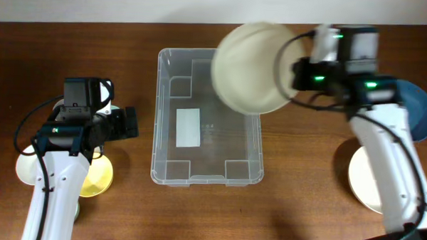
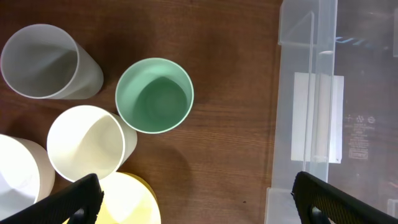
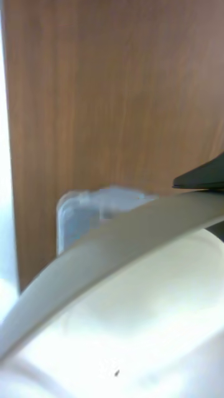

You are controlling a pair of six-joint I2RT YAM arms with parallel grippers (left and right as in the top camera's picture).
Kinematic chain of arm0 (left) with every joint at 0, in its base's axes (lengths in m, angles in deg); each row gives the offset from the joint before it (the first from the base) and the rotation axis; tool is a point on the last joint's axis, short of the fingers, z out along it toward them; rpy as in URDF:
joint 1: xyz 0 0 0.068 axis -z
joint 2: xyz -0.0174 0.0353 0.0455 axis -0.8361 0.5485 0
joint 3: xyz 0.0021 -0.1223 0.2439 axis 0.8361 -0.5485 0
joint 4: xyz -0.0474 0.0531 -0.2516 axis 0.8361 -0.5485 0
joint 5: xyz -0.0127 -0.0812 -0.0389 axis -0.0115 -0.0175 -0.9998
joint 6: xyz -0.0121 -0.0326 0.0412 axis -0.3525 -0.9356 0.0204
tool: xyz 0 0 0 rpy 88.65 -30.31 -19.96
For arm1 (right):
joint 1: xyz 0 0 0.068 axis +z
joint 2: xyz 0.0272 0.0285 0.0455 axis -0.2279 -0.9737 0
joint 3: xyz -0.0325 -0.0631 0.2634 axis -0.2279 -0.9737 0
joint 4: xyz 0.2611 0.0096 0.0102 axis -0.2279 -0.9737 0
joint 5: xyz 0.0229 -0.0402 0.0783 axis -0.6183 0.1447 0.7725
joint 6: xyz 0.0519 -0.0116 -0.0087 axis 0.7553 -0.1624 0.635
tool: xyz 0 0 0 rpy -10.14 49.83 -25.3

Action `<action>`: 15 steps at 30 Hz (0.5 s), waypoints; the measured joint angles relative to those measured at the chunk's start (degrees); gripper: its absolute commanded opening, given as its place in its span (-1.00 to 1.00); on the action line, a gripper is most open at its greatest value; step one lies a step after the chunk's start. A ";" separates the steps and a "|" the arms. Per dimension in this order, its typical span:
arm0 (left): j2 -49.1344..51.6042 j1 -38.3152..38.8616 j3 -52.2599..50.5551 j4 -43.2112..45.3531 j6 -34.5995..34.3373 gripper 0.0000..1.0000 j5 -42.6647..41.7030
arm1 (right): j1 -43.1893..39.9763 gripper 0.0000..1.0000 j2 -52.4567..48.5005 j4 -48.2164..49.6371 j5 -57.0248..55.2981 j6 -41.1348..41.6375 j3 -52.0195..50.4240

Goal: Pack container
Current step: 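Lift the cream bowl with the right gripper and place it in the bin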

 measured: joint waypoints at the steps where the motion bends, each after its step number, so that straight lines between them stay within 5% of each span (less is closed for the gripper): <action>1: 0.00 -0.24 0.33 -0.33 0.00 0.99 -0.15 | 2.34 -0.92 -0.57 0.87 -1.46 0.22 0.00; 8: 0.20 -6.99 8.17 -3.37 0.00 0.99 -0.39 | 13.90 -0.93 -9.01 6.71 -12.20 0.61 0.00; 15: 0.20 -9.07 9.29 -4.28 0.02 0.99 -0.44 | 14.86 -0.92 -21.88 9.44 -15.87 1.66 0.00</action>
